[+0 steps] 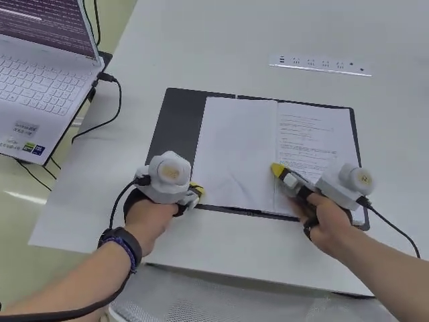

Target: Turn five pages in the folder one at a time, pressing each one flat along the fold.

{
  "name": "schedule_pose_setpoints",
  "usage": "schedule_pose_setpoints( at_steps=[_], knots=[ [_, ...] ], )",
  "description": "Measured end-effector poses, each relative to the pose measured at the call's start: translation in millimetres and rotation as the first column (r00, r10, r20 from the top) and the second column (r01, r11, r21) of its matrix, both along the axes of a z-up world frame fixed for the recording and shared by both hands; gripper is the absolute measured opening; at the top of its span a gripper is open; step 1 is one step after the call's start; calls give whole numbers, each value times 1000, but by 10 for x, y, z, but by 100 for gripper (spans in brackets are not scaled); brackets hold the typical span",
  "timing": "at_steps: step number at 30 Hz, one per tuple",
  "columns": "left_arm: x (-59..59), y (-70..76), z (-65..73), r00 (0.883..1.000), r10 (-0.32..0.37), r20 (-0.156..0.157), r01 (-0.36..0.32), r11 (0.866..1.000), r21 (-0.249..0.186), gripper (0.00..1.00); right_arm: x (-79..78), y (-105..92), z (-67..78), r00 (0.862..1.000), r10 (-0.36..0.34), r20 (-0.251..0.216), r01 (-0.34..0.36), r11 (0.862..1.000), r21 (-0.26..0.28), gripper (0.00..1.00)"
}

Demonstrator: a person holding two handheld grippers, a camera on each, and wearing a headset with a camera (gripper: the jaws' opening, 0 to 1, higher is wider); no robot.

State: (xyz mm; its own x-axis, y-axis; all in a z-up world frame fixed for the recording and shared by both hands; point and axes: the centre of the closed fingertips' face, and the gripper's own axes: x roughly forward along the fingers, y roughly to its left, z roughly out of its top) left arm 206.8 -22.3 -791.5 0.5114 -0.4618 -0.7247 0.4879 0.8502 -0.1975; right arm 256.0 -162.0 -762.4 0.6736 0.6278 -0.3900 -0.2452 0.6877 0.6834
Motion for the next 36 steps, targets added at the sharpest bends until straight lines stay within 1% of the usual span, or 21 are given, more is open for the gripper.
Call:
schedule_pose_setpoints(
  at_steps=[3, 5, 13, 22, 27, 30, 36],
  knots=[
    [-6, -1, 4, 1000, -1, -3, 1, 1000, 1, 0, -37, -13, -21, 1000, 3, -4, -3, 1000, 1, 0],
    [-9, -1, 7, 1000, 3, -5, -3, 1000, -3, 0, -23, -51, -57, 1000, 5, -6, -5, 1000, -1, 0],
    [-18, 3, 7, 1000, -1, -7, 1, 1000, -4, 0, -116, -65, -120, 1000, 12, -16, -12, 1000, 1, 0],
    [-33, 15, 0, 1000, 0, -1, 0, 1000, 1, 0, -297, -45, -173, 999, 45, -22, -45, 999, -12, 0],
    [-43, 17, -1, 1000, -7, 9, 7, 1000, 7, 0, -380, -41, -191, 998, 55, -28, -55, 998, -14, 0],
    [-47, 19, 1, 1000, -3, 10, 3, 1000, 5, 0, -434, -39, -196, 997, 67, -33, -68, 997, -25, 0],
    [-51, 19, 0, 1000, -8, 15, 8, 1000, 5, 0, -514, -45, -200, 997, 54, -47, -55, 998, -22, 0]
  ],
)
